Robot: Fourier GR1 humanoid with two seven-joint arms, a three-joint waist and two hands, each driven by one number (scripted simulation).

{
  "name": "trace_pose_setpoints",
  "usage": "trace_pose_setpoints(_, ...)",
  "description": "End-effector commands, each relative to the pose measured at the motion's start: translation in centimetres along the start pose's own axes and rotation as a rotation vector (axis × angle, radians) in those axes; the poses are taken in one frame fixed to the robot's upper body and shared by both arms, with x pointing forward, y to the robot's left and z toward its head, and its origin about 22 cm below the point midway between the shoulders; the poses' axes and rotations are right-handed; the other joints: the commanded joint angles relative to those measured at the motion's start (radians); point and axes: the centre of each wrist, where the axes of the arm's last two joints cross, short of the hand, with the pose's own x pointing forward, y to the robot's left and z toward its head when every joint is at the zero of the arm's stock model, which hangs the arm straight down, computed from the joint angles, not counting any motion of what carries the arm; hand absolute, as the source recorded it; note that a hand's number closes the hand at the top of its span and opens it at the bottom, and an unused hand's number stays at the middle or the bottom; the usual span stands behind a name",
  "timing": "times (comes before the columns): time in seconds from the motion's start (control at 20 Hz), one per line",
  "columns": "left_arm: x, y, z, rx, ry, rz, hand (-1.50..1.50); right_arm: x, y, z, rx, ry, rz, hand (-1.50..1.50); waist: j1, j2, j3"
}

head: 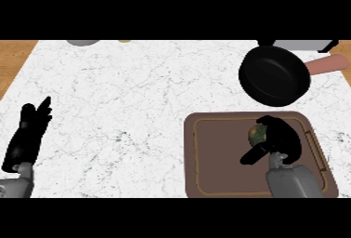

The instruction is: Pick the squash from the tray and place it in the pot

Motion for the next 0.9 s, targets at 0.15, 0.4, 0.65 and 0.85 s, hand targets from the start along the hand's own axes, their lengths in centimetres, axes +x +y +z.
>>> trace_pose_setpoints(0.15,-0.2,2.3,0.0,0.003,-0.008,-0.006,0.00,-1.6,1.6,0.5,-0.114,-0.066,0.087,1.50,0.000,0.004,0.004)
trace_pose_setpoints(0.4,-0.1,2.0,-1.0,-0.003,-0.007,-0.012,0.00,0.3,-0.7,0.1,-0.203,-0.077,0.129,1.50,-0.001,0.004,0.004)
trace_pose_setpoints(0.65,-1.9,0.2,-0.5,0.000,-0.006,-0.019,0.00,0.4,-1.0,1.6,-0.328,-0.085,0.114,1.50,-0.003,0.003,0.003)
trace_pose_setpoints(0.85,-0.7,0.1,-0.2,0.001,-0.001,0.000,0.00,-5.1,-10.2,-3.9,-0.291,-0.351,0.283,1.50,-0.007,0.010,0.008)
